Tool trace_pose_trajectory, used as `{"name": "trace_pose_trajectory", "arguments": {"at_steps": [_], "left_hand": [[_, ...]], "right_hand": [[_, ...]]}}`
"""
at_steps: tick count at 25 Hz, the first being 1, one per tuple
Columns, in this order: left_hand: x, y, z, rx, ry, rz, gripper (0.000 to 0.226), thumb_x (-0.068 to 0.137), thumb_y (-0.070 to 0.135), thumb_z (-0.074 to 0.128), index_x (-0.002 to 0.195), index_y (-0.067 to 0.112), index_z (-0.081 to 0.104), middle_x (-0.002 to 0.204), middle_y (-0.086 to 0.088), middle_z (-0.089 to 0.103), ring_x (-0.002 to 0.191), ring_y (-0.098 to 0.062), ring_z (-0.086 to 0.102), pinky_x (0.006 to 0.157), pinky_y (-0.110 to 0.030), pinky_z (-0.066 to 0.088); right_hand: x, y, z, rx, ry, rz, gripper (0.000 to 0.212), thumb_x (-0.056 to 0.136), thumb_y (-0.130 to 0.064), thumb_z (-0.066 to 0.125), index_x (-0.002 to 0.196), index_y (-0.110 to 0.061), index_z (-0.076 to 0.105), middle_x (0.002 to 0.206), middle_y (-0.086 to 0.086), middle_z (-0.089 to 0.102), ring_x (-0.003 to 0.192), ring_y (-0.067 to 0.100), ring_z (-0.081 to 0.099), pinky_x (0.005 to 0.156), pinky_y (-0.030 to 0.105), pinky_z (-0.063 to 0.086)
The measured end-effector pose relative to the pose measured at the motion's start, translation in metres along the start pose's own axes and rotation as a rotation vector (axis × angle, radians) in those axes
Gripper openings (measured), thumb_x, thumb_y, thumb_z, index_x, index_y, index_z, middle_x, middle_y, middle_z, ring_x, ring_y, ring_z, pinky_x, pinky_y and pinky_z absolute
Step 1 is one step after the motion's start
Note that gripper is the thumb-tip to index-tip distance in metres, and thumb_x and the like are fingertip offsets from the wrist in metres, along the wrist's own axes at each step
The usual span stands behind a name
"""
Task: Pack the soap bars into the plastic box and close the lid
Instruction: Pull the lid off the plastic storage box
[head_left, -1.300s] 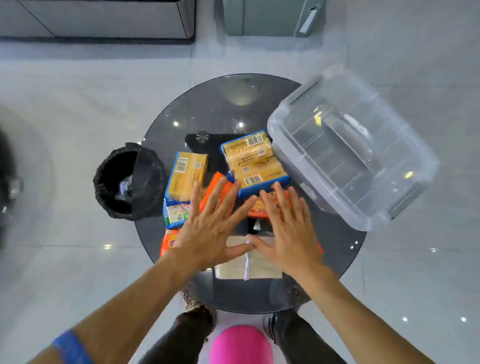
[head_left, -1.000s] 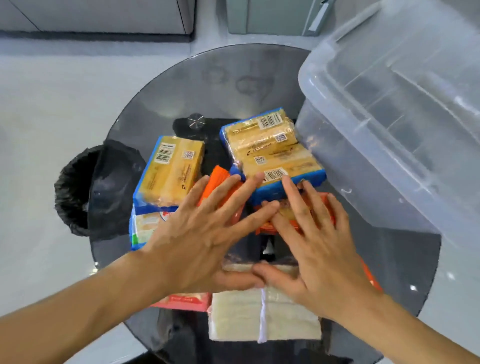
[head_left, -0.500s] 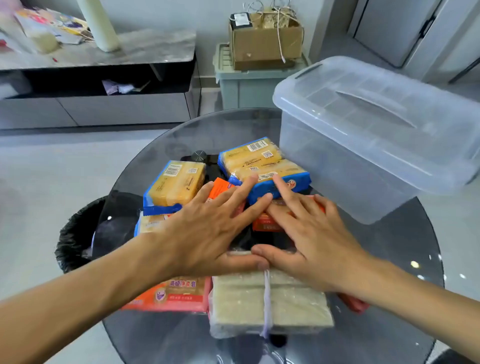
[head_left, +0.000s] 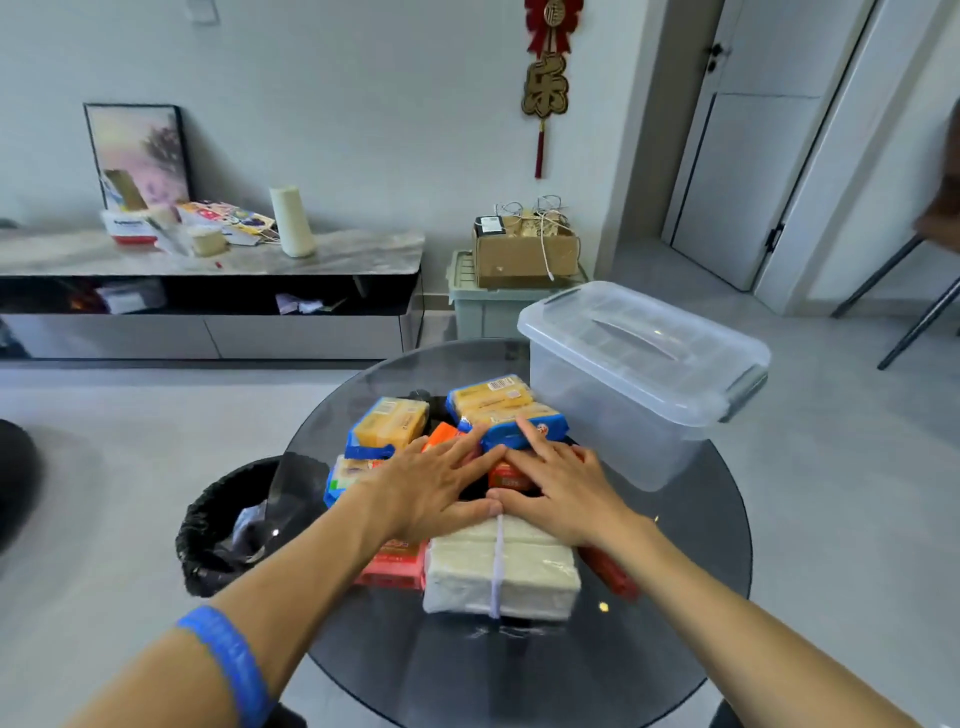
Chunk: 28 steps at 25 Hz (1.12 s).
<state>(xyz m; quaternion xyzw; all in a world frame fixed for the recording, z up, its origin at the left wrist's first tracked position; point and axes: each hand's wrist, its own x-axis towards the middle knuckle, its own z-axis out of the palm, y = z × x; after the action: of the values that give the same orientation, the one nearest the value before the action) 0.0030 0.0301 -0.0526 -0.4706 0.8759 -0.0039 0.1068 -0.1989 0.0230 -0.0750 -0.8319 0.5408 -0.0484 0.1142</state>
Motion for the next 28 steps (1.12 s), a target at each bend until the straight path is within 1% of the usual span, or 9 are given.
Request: {"name": "trace_pose_trajectory", "arguments": {"at_steps": [5, 7, 8, 10, 13, 17, 20, 23, 28], "left_hand": [[0.002, 0.001, 0.002, -0.041, -0.044, -0.013, 0.072, 0.089, 0.072, 0.008, 0.153, 0.039, -0.002, 0.163, 0.001, -0.007, 0.15, -0.018, 0.007, 0.12, -0.047, 0.004], [0.008, -0.003, -0.012, 0.004, -0.02, -0.017, 0.063, 0.091, 0.065, 0.019, 0.144, 0.037, 0.038, 0.156, 0.0, 0.034, 0.137, -0.02, 0.039, 0.117, -0.051, 0.014], [0.017, -0.004, -0.025, 0.019, 0.057, -0.04, 0.05, 0.091, 0.057, 0.029, 0.123, 0.033, 0.058, 0.135, 0.002, 0.058, 0.116, -0.021, 0.056, 0.113, -0.048, 0.025], [0.038, -0.006, -0.053, -0.097, 0.303, -0.179, 0.031, 0.088, 0.042, 0.043, 0.098, 0.028, 0.068, 0.101, 0.001, 0.073, 0.088, -0.024, 0.063, 0.092, -0.041, 0.047], [0.086, -0.004, -0.094, -0.356, 0.612, -0.264, 0.032, 0.088, 0.032, 0.049, 0.113, 0.022, 0.066, 0.114, -0.004, 0.07, 0.102, -0.026, 0.063, 0.083, -0.04, 0.053], [0.144, 0.019, -0.115, -0.174, 0.598, -0.185, 0.04, 0.088, 0.017, 0.054, 0.128, 0.017, 0.056, 0.126, -0.005, 0.061, 0.113, -0.026, 0.055, 0.092, -0.041, 0.046], [0.178, 0.021, -0.119, -0.151, 0.527, -0.195, 0.037, 0.09, 0.02, 0.049, 0.127, 0.015, 0.054, 0.125, -0.007, 0.059, 0.113, -0.028, 0.053, 0.093, -0.043, 0.043], [0.196, 0.015, -0.108, -0.269, 0.32, -0.179, 0.047, 0.097, 0.037, 0.032, 0.135, 0.013, 0.046, 0.148, -0.01, 0.041, 0.136, -0.028, 0.036, 0.107, -0.052, 0.033], [0.198, 0.012, -0.1, -0.375, 0.322, -0.182, 0.054, 0.097, 0.045, 0.028, 0.143, 0.018, 0.039, 0.16, -0.007, 0.023, 0.146, -0.024, 0.016, 0.113, -0.055, 0.025]], "right_hand": [[-0.004, -0.001, -0.003, 0.034, -0.01, 0.035, 0.067, 0.084, -0.071, 0.035, 0.144, -0.04, 0.038, 0.165, -0.006, 0.004, 0.146, 0.021, 0.022, 0.114, 0.047, 0.019], [-0.006, -0.002, -0.017, 0.042, 0.128, 0.045, 0.054, 0.085, -0.059, 0.047, 0.13, -0.03, 0.056, 0.153, -0.001, 0.041, 0.134, 0.022, 0.044, 0.102, 0.041, 0.04], [-0.007, -0.002, -0.03, 0.055, 0.282, 0.035, 0.041, 0.086, -0.05, 0.051, 0.117, -0.025, 0.064, 0.133, -0.001, 0.062, 0.118, 0.023, 0.058, 0.089, 0.038, 0.049], [-0.01, 0.002, -0.057, 0.083, 0.583, -0.024, 0.022, 0.089, -0.034, 0.052, 0.094, -0.02, 0.069, 0.091, -0.002, 0.074, 0.084, 0.023, 0.068, 0.066, 0.037, 0.053], [-0.009, 0.025, -0.107, 0.007, 0.81, -0.027, 0.017, 0.089, -0.024, 0.054, 0.092, -0.017, 0.069, 0.09, -0.001, 0.074, 0.084, 0.021, 0.064, 0.068, 0.035, 0.052], [-0.003, 0.068, -0.116, -0.096, 0.538, 0.295, 0.038, 0.094, -0.039, 0.045, 0.124, -0.02, 0.06, 0.132, 0.001, 0.062, 0.12, 0.024, 0.052, 0.098, 0.04, 0.041], [0.0, 0.079, -0.108, -0.071, 0.425, 0.364, 0.045, 0.095, -0.045, 0.032, 0.127, -0.024, 0.057, 0.133, -0.001, 0.058, 0.116, 0.027, 0.053, 0.096, 0.044, 0.039], [0.002, 0.081, -0.109, -0.11, 0.372, 0.391, 0.048, 0.093, -0.047, 0.025, 0.127, -0.029, 0.054, 0.133, -0.004, 0.054, 0.119, 0.027, 0.049, 0.1, 0.054, 0.033], [0.004, 0.077, -0.108, -0.101, 0.356, 0.494, 0.052, 0.092, -0.05, 0.023, 0.125, -0.026, 0.054, 0.137, -0.005, 0.048, 0.13, 0.031, 0.04, 0.107, 0.066, 0.016]]}}
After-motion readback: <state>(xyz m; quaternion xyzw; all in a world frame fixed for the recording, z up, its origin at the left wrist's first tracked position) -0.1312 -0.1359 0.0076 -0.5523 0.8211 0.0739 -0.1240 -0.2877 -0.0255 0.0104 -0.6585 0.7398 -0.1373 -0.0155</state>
